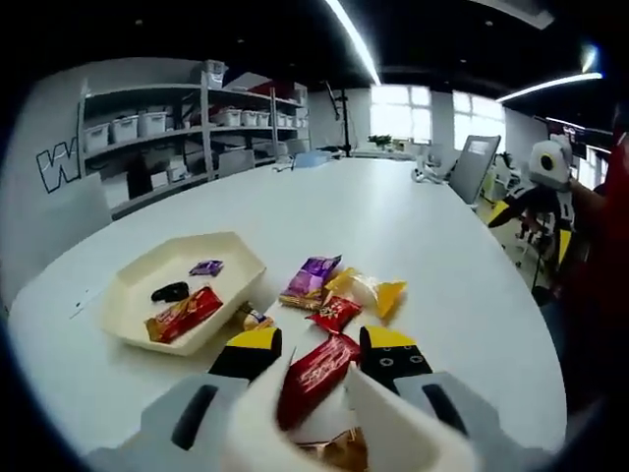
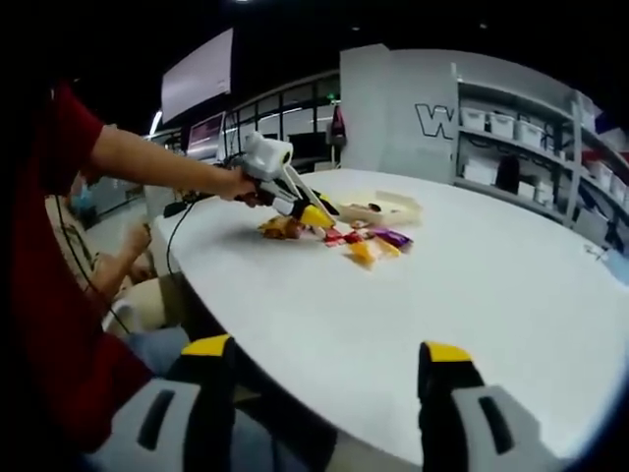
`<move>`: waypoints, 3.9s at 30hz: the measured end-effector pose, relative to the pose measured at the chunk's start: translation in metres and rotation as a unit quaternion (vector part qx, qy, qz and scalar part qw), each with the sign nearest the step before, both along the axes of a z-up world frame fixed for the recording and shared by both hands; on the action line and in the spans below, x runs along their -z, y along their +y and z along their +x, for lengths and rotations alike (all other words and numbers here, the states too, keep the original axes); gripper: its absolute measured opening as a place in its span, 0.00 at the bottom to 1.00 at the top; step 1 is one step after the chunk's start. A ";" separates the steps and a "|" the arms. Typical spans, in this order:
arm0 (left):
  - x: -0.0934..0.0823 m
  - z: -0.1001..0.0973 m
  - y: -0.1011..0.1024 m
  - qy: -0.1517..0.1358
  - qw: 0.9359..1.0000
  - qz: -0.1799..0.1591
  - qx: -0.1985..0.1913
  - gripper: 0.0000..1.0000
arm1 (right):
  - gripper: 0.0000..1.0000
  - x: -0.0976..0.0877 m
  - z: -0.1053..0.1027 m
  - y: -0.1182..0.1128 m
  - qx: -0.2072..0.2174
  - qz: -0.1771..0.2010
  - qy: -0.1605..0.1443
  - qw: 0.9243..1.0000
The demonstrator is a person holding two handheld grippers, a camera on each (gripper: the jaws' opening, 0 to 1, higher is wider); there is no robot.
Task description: Place the target food into the container with the food tongs after gripping and lifting it, then release it inside without dropping or visibly crushing the food.
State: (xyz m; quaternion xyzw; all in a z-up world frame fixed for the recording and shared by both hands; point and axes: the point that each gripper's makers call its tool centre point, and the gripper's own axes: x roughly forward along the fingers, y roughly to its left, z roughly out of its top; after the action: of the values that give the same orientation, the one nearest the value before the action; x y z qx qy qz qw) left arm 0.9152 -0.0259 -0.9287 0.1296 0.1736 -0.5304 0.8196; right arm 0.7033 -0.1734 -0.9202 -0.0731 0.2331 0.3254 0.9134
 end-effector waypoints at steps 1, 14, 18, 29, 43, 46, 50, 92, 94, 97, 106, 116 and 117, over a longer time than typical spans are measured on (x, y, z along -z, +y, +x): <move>0.000 0.001 0.000 0.006 1.000 -0.002 -0.001 0.29 | 0.74 0.000 0.000 0.000 0.000 0.000 0.001 1.000; 0.005 0.021 0.019 0.114 0.982 -0.032 -0.150 0.28 | 0.74 -0.001 0.001 0.001 -0.003 -0.003 0.000 1.000; 0.005 0.019 0.018 0.116 0.982 -0.027 -0.150 0.28 | 0.73 0.001 0.000 0.004 -0.006 -0.007 0.002 1.000; 0.007 -0.004 0.020 0.126 0.985 0.031 -0.110 0.22 | 0.73 0.000 -0.002 0.007 -0.011 -0.009 0.001 1.000; 0.004 0.010 0.035 0.203 0.957 -0.006 -0.206 0.21 | 0.72 0.001 -0.002 0.008 -0.014 -0.010 0.001 1.000; 0.006 0.012 0.038 0.212 0.952 -0.009 -0.219 0.22 | 0.72 0.000 -0.002 0.008 -0.015 -0.011 0.001 1.000; 0.005 0.015 0.035 0.188 0.960 -0.009 -0.209 0.26 | 0.72 0.001 -0.002 0.007 -0.014 -0.014 0.000 1.000; -0.023 0.029 0.024 0.201 0.968 -0.005 -0.153 0.22 | 0.72 0.009 0.011 0.007 -0.012 -0.008 0.010 1.000; -0.027 0.036 0.021 0.198 0.968 -0.009 -0.154 0.22 | 0.72 0.009 0.012 0.007 -0.012 -0.008 0.009 1.000; -0.032 0.047 0.018 0.195 0.968 -0.011 -0.158 0.22 | 0.72 0.010 0.013 0.004 -0.009 -0.009 0.011 1.000; -0.034 0.086 0.016 0.181 0.968 -0.005 -0.176 0.22 | 0.72 0.015 0.015 -0.003 0.001 -0.009 0.019 1.000; -0.031 0.105 0.018 0.138 0.975 0.014 -0.174 0.23 | 0.72 0.011 0.021 -0.007 0.005 -0.007 0.016 1.000; -0.034 0.107 0.017 0.123 0.978 0.008 -0.168 0.24 | 0.72 0.011 0.022 -0.007 0.005 -0.008 0.016 1.000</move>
State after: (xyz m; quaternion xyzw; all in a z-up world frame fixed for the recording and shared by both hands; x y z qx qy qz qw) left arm 1.0225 -0.0088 -0.8946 0.0391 0.2966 -0.3953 0.8685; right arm 0.7249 -0.1802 -0.9315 -0.0737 0.2510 0.3205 0.9104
